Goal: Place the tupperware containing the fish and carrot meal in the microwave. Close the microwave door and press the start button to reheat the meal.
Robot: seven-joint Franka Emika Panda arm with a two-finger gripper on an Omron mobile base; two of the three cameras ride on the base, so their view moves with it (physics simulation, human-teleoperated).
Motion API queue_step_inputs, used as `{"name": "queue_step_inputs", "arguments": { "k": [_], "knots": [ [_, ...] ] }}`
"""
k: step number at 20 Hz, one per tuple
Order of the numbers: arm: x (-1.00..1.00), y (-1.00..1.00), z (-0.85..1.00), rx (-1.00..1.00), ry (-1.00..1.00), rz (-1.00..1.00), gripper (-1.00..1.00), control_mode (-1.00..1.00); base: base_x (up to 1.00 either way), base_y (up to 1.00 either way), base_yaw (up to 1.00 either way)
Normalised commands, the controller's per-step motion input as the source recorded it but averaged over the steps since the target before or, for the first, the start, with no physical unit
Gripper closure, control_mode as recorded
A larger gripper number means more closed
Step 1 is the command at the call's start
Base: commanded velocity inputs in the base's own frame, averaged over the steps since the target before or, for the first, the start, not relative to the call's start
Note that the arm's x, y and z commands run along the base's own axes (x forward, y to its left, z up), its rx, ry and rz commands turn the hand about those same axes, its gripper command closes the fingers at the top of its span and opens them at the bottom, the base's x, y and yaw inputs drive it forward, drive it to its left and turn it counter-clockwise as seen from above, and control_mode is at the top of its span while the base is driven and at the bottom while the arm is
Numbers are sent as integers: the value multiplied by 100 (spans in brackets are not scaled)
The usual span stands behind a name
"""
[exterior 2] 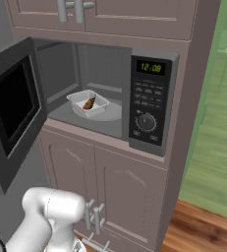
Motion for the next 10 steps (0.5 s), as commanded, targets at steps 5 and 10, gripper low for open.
{"name": "queue_step_inputs", "arguments": {
  "k": [5, 10],
  "knots": [
    [0, -100, 24, 15, 9, -4, -100, -100, 0, 0, 0],
    [11, -100, 16, 14, 12, -1, -100, -100, 0, 0, 0]
  ]
}}
